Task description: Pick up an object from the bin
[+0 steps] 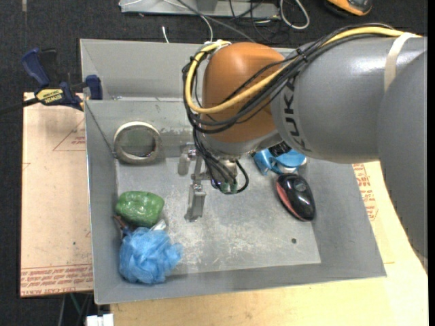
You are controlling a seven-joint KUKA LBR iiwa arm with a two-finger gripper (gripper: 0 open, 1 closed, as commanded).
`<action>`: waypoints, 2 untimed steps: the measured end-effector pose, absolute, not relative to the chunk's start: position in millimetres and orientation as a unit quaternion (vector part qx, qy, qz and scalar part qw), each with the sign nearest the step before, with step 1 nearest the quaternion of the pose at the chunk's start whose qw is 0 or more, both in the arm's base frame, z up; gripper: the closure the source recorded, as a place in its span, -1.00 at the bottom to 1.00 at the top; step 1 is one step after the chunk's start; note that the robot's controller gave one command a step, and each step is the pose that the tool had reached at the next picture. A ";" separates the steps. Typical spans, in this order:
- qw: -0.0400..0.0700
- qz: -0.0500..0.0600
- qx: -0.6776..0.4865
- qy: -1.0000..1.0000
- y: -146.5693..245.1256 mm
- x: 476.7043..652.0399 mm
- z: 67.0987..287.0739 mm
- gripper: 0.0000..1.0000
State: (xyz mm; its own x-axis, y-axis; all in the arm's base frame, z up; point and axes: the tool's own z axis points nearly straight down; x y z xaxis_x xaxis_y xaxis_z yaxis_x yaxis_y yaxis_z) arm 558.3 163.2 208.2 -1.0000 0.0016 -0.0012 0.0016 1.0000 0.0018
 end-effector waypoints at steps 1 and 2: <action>0.002 0.001 -0.062 0.998 163.5 557.4 122.4 -1.00; 0.005 0.002 -0.081 0.997 173.1 530.5 120.8 -1.00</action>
Offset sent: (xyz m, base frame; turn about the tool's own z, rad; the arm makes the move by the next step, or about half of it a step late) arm -0.0269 0.0096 -0.0875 -0.1619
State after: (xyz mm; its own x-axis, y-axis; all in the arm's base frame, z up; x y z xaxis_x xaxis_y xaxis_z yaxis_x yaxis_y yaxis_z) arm 530.5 173.1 120.8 -0.9869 -0.1607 -0.0108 -0.1608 0.9870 0.0023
